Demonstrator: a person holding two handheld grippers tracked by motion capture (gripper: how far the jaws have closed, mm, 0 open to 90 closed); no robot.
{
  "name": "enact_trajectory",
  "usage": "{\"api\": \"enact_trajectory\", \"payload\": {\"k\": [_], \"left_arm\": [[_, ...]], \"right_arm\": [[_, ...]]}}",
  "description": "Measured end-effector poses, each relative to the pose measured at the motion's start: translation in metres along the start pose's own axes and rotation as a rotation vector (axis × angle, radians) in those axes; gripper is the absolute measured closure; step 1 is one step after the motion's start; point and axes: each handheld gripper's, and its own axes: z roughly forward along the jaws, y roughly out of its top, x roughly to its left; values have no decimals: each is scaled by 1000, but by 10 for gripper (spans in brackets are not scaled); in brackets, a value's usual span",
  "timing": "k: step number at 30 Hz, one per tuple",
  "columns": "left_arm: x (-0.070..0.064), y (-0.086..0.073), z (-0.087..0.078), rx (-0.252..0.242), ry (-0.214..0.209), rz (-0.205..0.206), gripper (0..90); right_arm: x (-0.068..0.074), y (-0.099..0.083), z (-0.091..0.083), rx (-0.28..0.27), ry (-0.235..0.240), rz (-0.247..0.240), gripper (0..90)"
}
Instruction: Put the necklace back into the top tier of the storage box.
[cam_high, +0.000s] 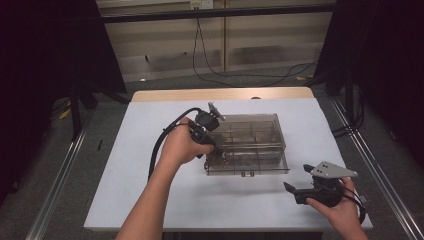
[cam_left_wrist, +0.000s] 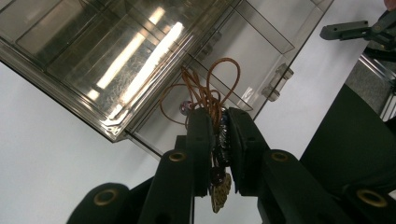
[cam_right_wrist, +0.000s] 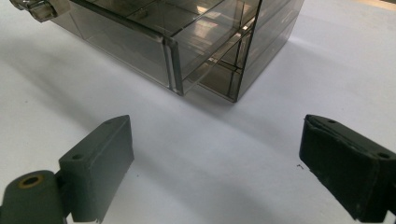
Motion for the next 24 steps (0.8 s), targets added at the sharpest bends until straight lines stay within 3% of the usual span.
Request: {"api": "enact_trajectory", "payload": {"k": [24], "left_arm": [[-5,10,8,-21,2,18,797]], "right_arm": [[0,0,0,-1,0,1,96]]}}
